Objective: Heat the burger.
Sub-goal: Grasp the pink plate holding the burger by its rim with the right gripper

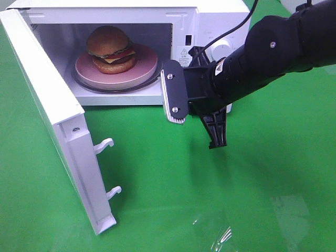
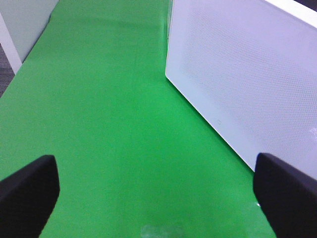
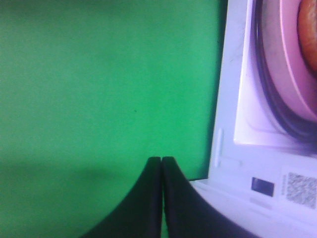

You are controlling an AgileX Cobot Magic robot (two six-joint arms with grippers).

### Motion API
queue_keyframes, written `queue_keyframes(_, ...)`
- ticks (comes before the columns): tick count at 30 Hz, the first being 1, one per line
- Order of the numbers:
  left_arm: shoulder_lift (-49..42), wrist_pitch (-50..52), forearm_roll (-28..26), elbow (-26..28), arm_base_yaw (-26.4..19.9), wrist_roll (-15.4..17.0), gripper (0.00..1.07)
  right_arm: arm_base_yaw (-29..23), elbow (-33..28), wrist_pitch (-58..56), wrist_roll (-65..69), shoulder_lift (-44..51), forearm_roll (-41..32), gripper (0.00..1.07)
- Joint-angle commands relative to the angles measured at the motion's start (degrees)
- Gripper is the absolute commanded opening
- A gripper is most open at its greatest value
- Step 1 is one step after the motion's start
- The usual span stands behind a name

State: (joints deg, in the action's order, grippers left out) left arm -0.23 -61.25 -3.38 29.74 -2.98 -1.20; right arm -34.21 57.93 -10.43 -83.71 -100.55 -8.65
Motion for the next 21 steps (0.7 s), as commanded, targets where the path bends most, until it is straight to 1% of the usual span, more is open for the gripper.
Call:
queue_keyframes(1, -1.0, 0.0, 0.1, -0.2, -0.1, 0.3, 0.99, 0.1, 0.2, 0.6, -4.3, 0.5, 2.8, 0.07)
queue_keyframes(3, -1.0, 0.0, 0.1, -0.2, -0.1, 0.3, 0.99, 0.1, 0.2, 0.5, -4.2, 0.5, 4.0, 0.08)
queue_keyframes(4, -1.0, 0.0, 0.1, -0.2, -0.1, 0.3, 0.99, 0.1, 0.2, 0.6, -3.3, 0.5, 6.2, 0.11)
queue_keyframes(5, -1.0, 0.0, 0.1, -0.2, -0.1, 0.3, 0.99, 0.1, 0.3, 1.5, -3.2, 0.5, 7.4, 0.18)
queue_keyframes(6, -1.0, 0.0, 0.1, -0.2, -0.1, 0.3, 0.99, 0.1, 0.3, 1.5, -3.2, 0.5, 7.4, 0.18)
queue_keyframes(7, -1.0, 0.0, 0.1, -0.2, -0.1, 0.3, 0.99, 0.0, 1.0, 2.6, -1.3, 0.5, 7.4, 0.29)
queue_keyframes(8, -1.0, 0.0, 0.1, -0.2, -0.1, 0.3, 0.99, 0.0, 1.0, 2.6, -1.3, 0.5, 7.4, 0.29)
queue_keyframes(9, -1.0, 0.0, 0.1, -0.2, -0.1, 0.3, 0.99, -0.1, 1.9, 3.3, 2.0, 0.5, 7.5, 0.44)
queue_keyframes(10, -1.0, 0.0, 0.1, -0.2, -0.1, 0.3, 0.99, -0.1, 1.9, 3.3, 2.0, 0.5, 7.5, 0.44)
queue_keyframes(11, -1.0, 0.0, 0.1, -0.2, -0.1, 0.3, 0.99, -0.1, 2.9, 3.8, 5.3, 0.3, 9.1, 0.61)
queue_keyframes(12, -1.0, 0.0, 0.1, -0.2, -0.1, 0.3, 0.99, -0.1, 3.4, 3.8, 6.8, 0.3, 9.8, 0.68)
queue_keyframes(13, -1.0, 0.0, 0.1, -0.2, -0.1, 0.3, 0.99, -0.1, 3.4, 3.8, 6.8, 0.3, 9.8, 0.68)
queue_keyframes(14, -1.0, 0.0, 0.1, -0.2, -0.1, 0.3, 0.99, -0.1, 4.6, 3.8, 10.5, -0.1, 13.1, 0.85)
queue_keyframes(15, -1.0, 0.0, 0.1, -0.2, -0.1, 0.3, 0.99, -0.1, 4.6, 3.8, 10.5, -0.1, 13.1, 0.85)
queue_keyframes(16, -1.0, 0.0, 0.1, -0.2, -0.1, 0.3, 0.99, -0.1, 5.7, 3.8, 12.8, -0.6, 14.7, 0.92)
queue_keyframes(17, -1.0, 0.0, 0.1, -0.2, -0.1, 0.3, 0.99, -0.1, 5.7, 3.8, 12.8, -0.6, 14.7, 0.92)
queue_keyframes(18, -1.0, 0.0, 0.1, -0.2, -0.1, 0.3, 0.99, -0.1, 7.0, 3.9, 14.7, -1.4, 15.5, 0.95)
queue_keyframes(21, -1.0, 0.0, 0.1, -0.2, -0.1, 0.3, 0.99, -0.1, 8.6, 3.9, 14.7, -2.8, 16.0, 0.94)
